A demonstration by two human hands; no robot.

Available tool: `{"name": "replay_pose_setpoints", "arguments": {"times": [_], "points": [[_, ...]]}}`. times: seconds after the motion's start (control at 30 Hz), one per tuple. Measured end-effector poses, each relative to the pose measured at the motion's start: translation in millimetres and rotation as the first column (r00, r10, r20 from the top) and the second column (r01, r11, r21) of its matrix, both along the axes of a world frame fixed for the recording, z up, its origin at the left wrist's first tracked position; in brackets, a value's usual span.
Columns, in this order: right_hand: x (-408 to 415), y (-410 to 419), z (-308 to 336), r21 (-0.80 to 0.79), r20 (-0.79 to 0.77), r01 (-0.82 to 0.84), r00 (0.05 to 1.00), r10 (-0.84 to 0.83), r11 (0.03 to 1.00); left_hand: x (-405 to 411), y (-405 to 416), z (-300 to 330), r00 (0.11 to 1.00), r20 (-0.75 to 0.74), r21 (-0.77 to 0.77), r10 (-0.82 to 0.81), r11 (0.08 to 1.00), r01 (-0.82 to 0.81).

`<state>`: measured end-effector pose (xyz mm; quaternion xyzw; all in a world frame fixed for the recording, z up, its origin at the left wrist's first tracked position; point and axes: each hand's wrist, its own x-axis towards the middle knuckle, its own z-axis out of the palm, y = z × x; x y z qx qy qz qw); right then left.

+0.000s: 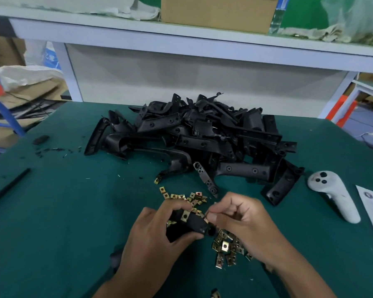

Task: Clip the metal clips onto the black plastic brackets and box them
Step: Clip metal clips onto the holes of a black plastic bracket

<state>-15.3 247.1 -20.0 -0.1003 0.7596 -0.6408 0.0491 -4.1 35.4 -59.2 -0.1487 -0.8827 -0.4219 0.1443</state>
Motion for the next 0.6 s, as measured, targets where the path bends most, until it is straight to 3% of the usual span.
{"name": "replay_pose_setpoints", "arguments": {"times": [0.23, 0.6], "points": [[3, 1, 1, 0.16, -0.127, 0.006, 0.992, 0.014, 0.987, 0, 3, 8, 0.991, -0.129, -0.016, 0.029, 0.999, -0.031], [6, -14, -11, 0.117, -0.224, 0.022, 0.975, 0.005, 0.993, 0, -1, 5, 0.99, -0.071, 0.173, 0.121, 0.979, -0.107]]}}
